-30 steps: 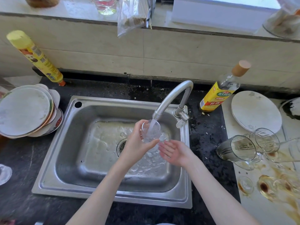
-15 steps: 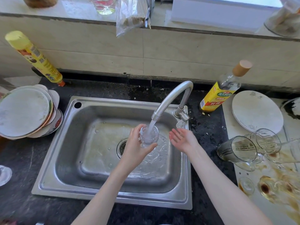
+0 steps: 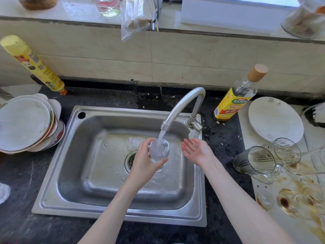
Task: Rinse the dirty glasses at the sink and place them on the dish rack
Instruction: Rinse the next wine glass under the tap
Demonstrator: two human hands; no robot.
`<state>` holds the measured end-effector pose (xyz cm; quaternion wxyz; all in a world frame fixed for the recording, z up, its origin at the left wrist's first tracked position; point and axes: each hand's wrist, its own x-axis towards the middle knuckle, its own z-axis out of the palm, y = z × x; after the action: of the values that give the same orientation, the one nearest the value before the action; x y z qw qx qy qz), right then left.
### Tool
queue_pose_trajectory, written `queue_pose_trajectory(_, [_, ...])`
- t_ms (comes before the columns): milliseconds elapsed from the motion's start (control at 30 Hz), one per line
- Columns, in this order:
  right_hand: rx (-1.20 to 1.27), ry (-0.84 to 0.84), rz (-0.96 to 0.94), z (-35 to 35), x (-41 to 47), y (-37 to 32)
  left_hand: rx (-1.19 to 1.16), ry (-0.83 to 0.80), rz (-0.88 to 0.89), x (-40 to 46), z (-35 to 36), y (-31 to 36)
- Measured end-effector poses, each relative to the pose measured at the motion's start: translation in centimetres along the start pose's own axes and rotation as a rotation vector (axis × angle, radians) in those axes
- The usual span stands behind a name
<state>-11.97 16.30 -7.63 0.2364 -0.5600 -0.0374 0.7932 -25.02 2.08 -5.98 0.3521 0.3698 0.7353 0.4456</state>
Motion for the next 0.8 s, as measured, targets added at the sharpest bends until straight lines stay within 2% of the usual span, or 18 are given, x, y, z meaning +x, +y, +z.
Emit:
queue_pose_trajectory(300, [0.035,0.000,-0.008,0.2,-0.7,-0.2,0.009,0.018,0.015,0.0,-0.1,0.7])
queue_pose_trajectory(800, [0.227,-0.136,-0.036,0.5,-3.3,-5.0,0.026,0.014,0.118,1.1,-0.9,3.5])
